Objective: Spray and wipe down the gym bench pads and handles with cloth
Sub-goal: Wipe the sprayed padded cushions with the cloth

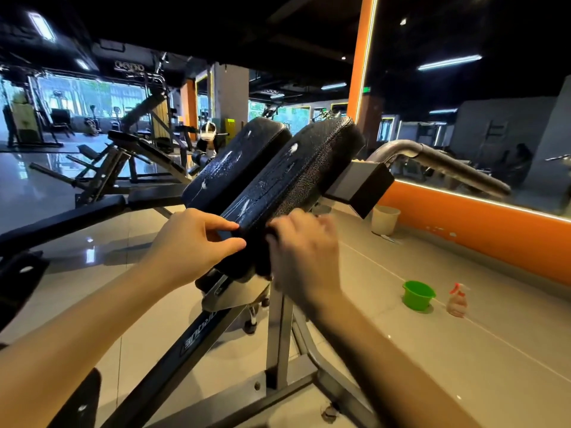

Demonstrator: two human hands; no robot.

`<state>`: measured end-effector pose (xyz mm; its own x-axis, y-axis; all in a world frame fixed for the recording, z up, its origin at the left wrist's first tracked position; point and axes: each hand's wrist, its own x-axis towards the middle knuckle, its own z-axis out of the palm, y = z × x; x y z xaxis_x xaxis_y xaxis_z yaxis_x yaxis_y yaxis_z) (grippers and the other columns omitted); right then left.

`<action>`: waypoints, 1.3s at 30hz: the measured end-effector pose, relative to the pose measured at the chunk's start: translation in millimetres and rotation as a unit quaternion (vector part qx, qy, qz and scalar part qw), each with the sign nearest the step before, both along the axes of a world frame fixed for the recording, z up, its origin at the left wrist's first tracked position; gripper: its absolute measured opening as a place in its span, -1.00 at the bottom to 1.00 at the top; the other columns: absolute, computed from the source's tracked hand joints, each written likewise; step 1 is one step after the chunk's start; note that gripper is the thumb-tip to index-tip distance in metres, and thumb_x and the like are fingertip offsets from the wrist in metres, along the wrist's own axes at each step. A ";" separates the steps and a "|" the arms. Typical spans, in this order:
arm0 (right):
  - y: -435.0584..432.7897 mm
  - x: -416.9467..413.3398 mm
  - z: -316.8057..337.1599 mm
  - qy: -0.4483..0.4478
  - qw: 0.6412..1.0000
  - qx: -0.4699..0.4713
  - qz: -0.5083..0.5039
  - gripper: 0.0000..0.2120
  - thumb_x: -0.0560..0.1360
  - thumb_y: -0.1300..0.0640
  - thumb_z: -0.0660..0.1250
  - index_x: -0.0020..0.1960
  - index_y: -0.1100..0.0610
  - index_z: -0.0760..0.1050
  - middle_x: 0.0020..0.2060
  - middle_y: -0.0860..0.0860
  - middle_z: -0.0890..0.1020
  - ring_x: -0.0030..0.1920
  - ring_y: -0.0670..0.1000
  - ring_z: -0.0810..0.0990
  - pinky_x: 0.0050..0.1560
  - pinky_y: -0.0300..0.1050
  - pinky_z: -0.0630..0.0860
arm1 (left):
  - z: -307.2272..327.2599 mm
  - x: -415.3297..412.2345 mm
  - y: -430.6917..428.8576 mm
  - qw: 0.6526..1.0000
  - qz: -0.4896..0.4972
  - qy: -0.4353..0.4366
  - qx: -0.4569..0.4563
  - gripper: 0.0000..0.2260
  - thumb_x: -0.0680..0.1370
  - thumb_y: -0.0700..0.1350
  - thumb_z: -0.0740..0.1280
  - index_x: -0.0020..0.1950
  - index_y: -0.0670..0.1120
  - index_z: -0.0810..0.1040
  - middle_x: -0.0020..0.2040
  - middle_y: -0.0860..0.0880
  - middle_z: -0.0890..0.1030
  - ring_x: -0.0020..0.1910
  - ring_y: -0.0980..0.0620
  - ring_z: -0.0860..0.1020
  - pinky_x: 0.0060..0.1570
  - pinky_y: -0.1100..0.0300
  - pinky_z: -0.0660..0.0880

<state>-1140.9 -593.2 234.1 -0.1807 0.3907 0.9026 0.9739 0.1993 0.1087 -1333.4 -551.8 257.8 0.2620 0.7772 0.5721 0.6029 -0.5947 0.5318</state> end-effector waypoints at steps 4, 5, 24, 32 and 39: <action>22.1 48.1 79.4 0.085 0.987 0.059 -0.120 -0.89 0.54 0.10 0.37 -0.03 0.14 0.59 -0.15 0.08 0.62 -0.16 0.14 0.56 0.04 0.07 0.36 | -3.5 -1.2 -1.5 1.000 -0.007 -0.025 -0.009 -0.68 0.50 0.00 0.52 0.23 0.00 0.70 -0.13 0.16 0.66 -0.13 0.16 0.63 -0.19 0.28 0.55; 22.6 47.7 81.3 0.098 0.987 0.051 -0.118 -0.86 0.55 0.07 0.37 -0.01 0.15 0.60 -0.14 0.09 0.63 -0.15 0.14 0.56 0.06 0.07 0.37 | -3.9 -0.6 -1.6 1.000 -0.006 -0.029 -0.008 -0.69 0.50 0.00 0.52 0.23 0.00 0.70 -0.12 0.14 0.66 -0.13 0.14 0.63 -0.18 0.24 0.56; -9.1 -7.0 10.0 -0.009 0.998 -0.045 -0.033 -0.88 0.56 0.05 0.37 -0.06 0.09 0.61 -0.20 0.03 0.62 -0.22 0.08 0.54 -0.03 0.02 0.36 | 21.1 3.8 9.0 0.996 0.026 0.083 -0.002 -0.76 0.45 0.23 0.49 -0.05 0.10 0.67 -0.22 0.17 0.62 -0.16 0.15 0.60 -0.28 0.27 0.45; 33.9 67.6 125.0 0.134 0.978 0.033 -0.158 -0.79 0.61 0.04 0.33 0.12 0.17 0.56 -0.03 0.09 0.65 -0.07 0.12 0.59 0.20 0.09 0.42 | 28.9 12.9 21.9 0.996 -0.052 0.039 -0.058 -0.70 0.45 0.18 0.52 0.08 0.10 0.58 -0.06 0.14 0.64 -0.03 0.12 0.63 -0.03 0.12 0.62; 1.7 -1.6 30.9 0.000 0.998 -0.024 -0.063 -0.84 0.59 0.06 0.32 0.01 0.09 0.65 -0.15 0.04 0.67 -0.19 0.10 0.57 -0.04 0.05 0.46 | 1.7 0.7 25.6 0.998 -0.057 -0.020 -0.004 -0.59 0.43 0.19 0.51 0.22 0.11 0.61 0.04 0.22 0.61 0.07 0.20 0.57 0.09 0.09 0.59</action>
<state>-1142.5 -591.5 265.0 -0.1271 0.4536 0.8821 0.9916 0.0797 0.1018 -1332.7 -526.3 259.5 0.3260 0.7484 0.5776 0.5105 -0.6536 0.5588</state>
